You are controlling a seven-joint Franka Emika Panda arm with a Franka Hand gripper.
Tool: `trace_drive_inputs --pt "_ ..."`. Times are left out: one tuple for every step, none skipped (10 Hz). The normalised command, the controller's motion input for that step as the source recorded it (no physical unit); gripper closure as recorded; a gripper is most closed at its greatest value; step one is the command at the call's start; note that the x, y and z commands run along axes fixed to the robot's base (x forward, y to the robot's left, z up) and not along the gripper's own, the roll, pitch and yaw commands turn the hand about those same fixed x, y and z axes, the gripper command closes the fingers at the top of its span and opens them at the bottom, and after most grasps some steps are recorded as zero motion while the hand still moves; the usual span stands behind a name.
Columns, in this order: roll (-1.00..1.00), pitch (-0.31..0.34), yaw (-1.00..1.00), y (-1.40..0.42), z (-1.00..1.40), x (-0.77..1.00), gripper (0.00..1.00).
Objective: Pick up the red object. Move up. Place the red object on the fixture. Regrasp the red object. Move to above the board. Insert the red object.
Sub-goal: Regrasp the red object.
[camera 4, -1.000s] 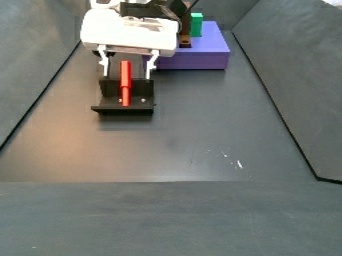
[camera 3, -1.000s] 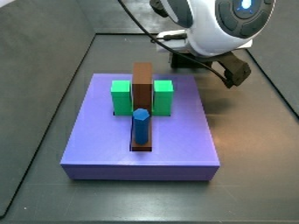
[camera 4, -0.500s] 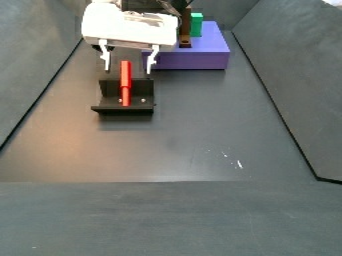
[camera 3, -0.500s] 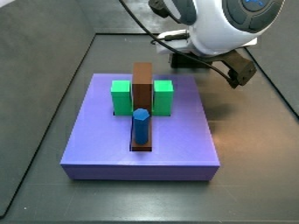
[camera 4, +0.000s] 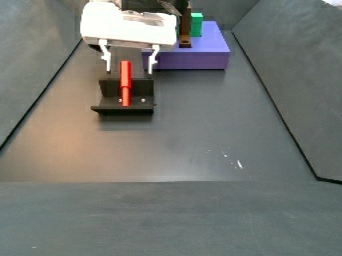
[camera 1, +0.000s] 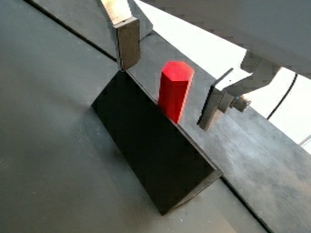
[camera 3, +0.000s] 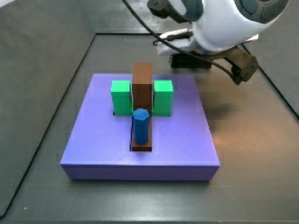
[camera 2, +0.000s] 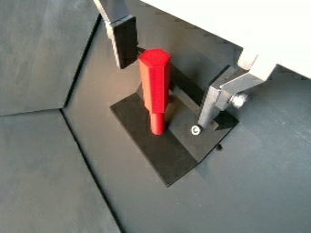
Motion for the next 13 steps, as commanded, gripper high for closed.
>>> trace_drive_inputs --pt "0.03 0.0 0.0 -0.02 0.0 0.0 0.0" --pt "0.0 0.0 0.0 0.0 0.0 0.0 0.0" --pt "0.0 0.0 0.0 0.0 0.0 0.0 1.0" --pt "0.0 0.0 0.0 0.0 0.0 0.0 1.0" --pt "0.0 0.0 0.0 0.0 0.0 0.0 1.0" --pt "0.0 0.0 0.0 0.0 0.0 0.0 1.0" --pt "0.0 0.0 0.0 0.0 0.0 0.0 1.0" --pt "0.0 0.0 0.0 0.0 0.0 0.0 1.0" --pt "0.0 0.0 0.0 0.0 0.0 0.0 1.0" --pt "0.0 0.0 0.0 0.0 0.0 0.0 1.0" --pt "0.0 0.0 0.0 0.0 0.0 0.0 1.0" --pt "0.0 0.0 0.0 0.0 0.0 0.0 1.0" --pt "0.0 0.0 0.0 0.0 0.0 0.0 1.0"
